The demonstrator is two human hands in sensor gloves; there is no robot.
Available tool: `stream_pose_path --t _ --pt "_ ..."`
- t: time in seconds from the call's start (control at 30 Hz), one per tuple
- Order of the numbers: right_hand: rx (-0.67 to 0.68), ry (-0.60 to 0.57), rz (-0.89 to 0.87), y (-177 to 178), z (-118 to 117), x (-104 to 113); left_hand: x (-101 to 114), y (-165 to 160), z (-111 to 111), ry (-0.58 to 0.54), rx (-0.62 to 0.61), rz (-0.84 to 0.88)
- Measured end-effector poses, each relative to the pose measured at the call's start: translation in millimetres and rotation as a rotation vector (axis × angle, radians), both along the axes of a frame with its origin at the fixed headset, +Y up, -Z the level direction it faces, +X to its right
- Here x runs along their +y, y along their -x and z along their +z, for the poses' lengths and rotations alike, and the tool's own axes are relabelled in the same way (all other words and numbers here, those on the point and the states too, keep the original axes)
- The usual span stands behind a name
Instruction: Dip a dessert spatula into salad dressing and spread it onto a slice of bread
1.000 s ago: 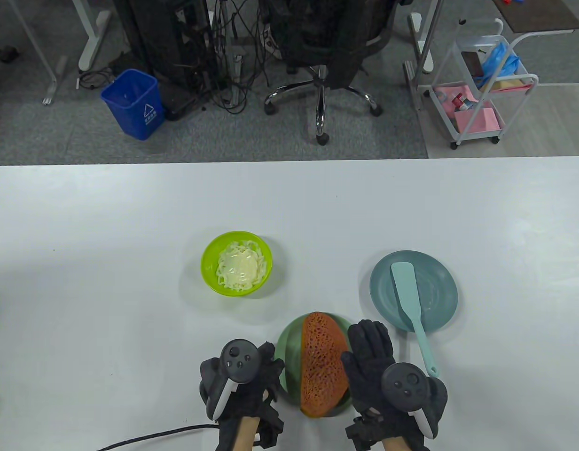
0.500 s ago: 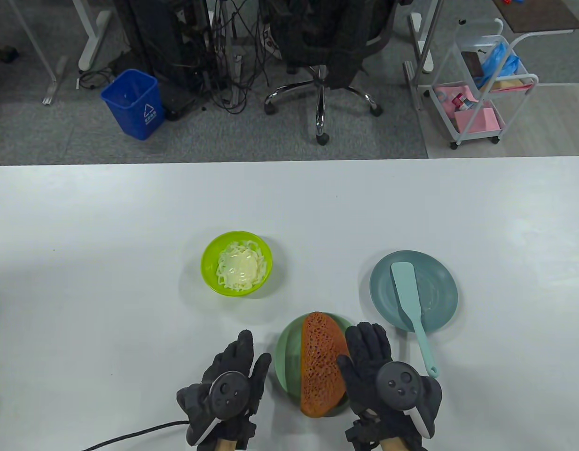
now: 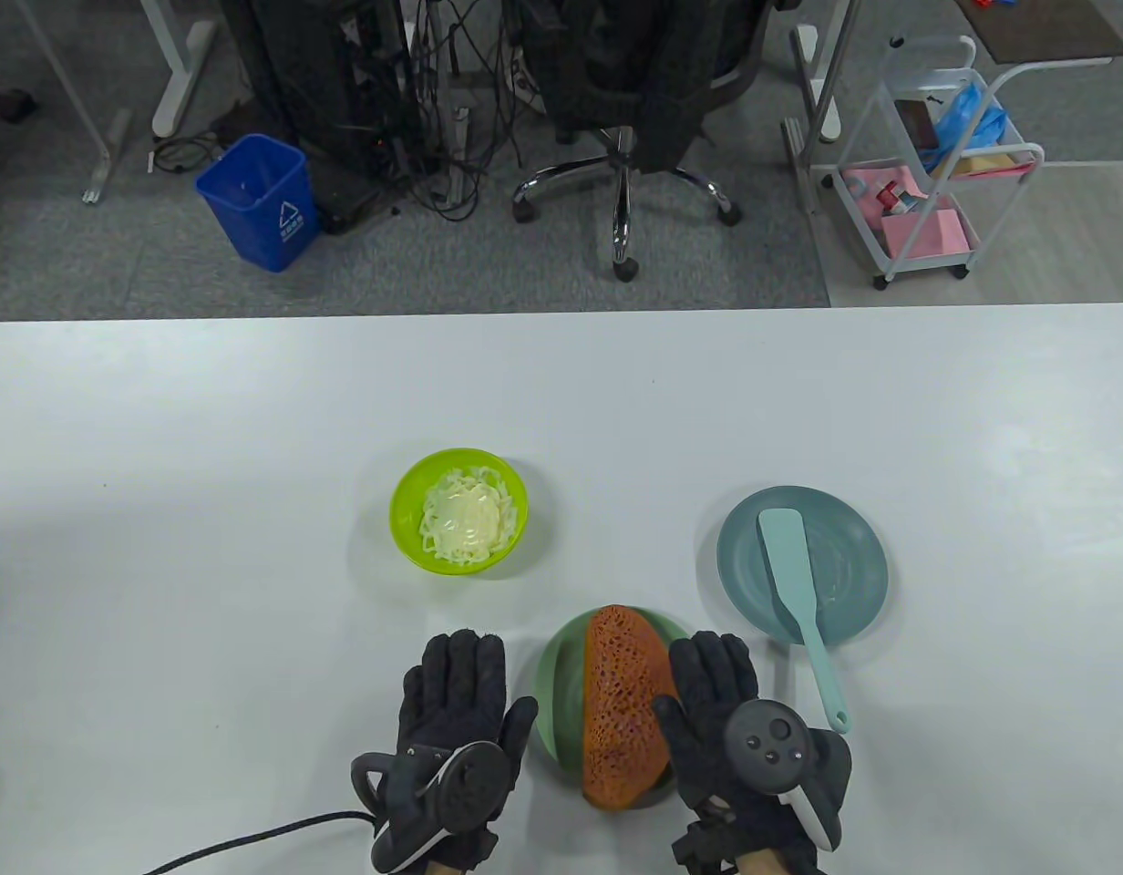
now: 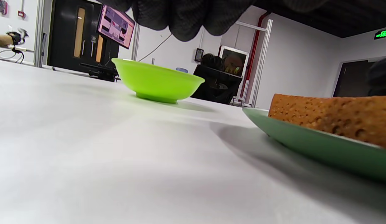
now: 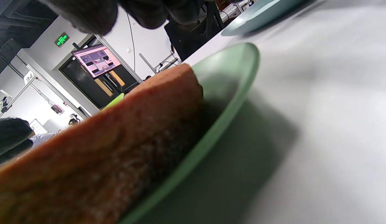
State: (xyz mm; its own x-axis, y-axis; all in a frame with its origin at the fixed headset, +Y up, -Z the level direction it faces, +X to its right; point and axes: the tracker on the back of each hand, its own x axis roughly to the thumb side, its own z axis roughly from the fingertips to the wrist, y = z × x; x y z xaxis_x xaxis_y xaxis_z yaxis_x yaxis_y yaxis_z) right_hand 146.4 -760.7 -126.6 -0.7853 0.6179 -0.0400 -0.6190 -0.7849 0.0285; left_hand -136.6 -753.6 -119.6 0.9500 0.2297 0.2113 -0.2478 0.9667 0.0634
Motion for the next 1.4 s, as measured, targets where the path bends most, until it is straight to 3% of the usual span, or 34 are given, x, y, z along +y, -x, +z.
stream_pose_path --t 0.13,0.27,0.4,0.6,0.77,1.13,1.4 --pt "0.024 -0.032 -0.003 0 2 7 1 4 1 0.009 -0.002 0.023" --pt "0.02 -0.094 -0.023 -4 2 25 2 7 2 0.017 -0.012 0.056" --pt "-0.017 -0.079 -0.044 -20 -5 45 2 9 -1 0.026 -0.031 0.063" --pt "-0.095 -0.058 0.15 -51 -18 71 -1 13 -4 0.051 -0.019 0.072" --pt "-0.13 -0.006 0.284 -88 -29 65 -2 14 -4 0.057 -0.018 0.083" --pt "-0.114 0.155 0.262 -158 -32 32 -3 11 -6 0.064 -0.007 0.039" --pt "-0.02 0.178 0.305 -165 -29 11 -3 11 -8 0.078 0.005 0.027"
